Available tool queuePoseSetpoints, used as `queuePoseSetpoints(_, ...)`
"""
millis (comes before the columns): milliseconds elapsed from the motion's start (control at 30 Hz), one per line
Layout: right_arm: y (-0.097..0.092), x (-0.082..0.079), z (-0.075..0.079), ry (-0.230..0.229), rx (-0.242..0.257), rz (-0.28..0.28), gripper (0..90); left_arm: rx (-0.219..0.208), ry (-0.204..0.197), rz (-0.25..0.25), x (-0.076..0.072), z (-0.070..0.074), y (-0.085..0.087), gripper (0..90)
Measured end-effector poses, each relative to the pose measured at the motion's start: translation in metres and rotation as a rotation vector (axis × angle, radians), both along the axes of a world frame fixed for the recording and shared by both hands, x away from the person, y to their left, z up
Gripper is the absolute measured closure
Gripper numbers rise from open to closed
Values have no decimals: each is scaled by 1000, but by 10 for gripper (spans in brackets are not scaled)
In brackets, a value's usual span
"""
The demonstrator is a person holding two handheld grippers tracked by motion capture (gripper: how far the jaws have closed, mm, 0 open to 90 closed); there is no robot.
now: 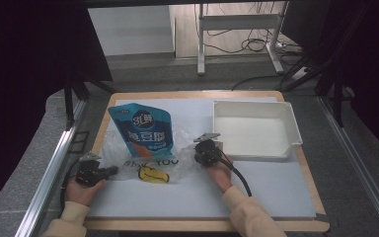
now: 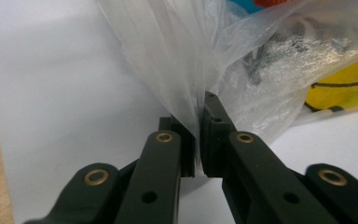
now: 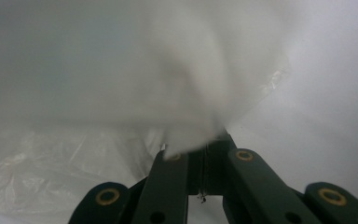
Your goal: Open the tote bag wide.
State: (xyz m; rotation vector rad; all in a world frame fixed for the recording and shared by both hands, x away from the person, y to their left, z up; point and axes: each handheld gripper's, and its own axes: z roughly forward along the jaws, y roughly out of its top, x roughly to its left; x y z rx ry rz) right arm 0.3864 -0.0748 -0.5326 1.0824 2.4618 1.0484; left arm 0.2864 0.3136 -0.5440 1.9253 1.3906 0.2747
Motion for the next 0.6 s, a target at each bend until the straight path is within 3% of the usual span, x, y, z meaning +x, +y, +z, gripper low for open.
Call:
queuePoseSetpoints(133, 0, 0, 0, -7, -3, 4, 884, -28, -61, 19, -4, 5, 1, 779)
queuePoseSetpoints(233, 0, 0, 0, -9, -2, 7, 883, -32, -85, 32, -7, 7, 1, 679)
queuePoseSetpoints(267, 1, 0, 0, -11, -2, 7, 883, -27, -110, 51, -10, 10, 2, 627)
queuePoseSetpoints(433, 1, 0, -1, -13, -3, 14, 883, -43, -146, 77, -14, 16, 5, 463)
queuePoseSetpoints(600, 2, -1, -1, -16, -3, 18, 883, -38, -186, 98, -18, 26, 8, 389)
